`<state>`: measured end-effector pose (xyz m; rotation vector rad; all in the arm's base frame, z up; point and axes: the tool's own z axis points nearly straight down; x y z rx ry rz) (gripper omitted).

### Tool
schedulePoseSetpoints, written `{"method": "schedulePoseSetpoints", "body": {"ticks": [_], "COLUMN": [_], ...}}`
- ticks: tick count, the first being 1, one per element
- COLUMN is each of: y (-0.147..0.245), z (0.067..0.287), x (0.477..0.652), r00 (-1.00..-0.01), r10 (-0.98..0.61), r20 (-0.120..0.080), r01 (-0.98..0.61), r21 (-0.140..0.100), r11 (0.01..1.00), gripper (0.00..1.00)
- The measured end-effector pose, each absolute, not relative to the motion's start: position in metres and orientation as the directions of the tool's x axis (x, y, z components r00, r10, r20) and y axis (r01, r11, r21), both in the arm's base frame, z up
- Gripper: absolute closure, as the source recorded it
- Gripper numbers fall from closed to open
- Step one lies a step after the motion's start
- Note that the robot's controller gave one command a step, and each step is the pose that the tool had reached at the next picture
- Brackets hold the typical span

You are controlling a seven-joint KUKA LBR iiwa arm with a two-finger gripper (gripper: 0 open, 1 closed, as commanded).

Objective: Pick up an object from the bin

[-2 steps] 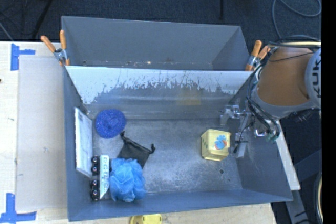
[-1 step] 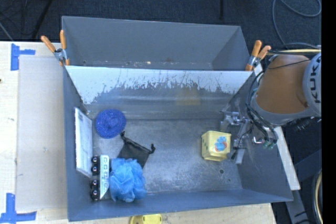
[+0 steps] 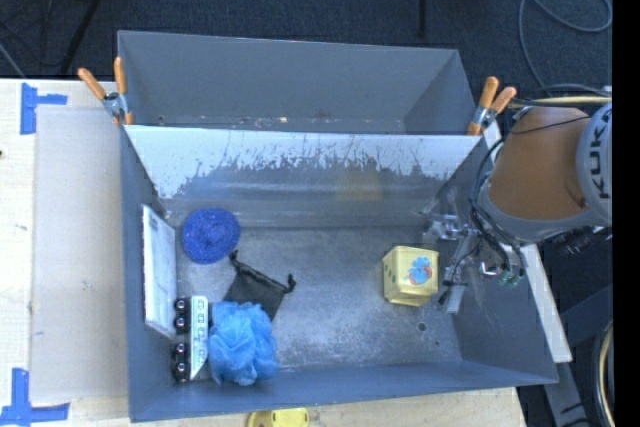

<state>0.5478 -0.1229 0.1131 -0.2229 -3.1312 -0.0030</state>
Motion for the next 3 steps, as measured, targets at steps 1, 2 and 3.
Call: {"method": "schedulePoseSetpoints", "body": {"ticks": [1, 2, 3], "y": [-0.1206, -0.1181, -0.1181], "z": [0.0749, 0.0723, 0.0723], "x": [0.5404, 0.5466, 0.5466], "r00": [-0.984, -0.877, -0.877], "r10": [0.178, 0.480, 0.480], "r20": [0.015, 0.010, 0.010], "r01": [0.178, 0.480, 0.480], "r21": [0.001, -0.002, -0.002], "r11": [0.984, 0.877, 0.878], "gripper": [0.00, 1.00, 1.00]}}
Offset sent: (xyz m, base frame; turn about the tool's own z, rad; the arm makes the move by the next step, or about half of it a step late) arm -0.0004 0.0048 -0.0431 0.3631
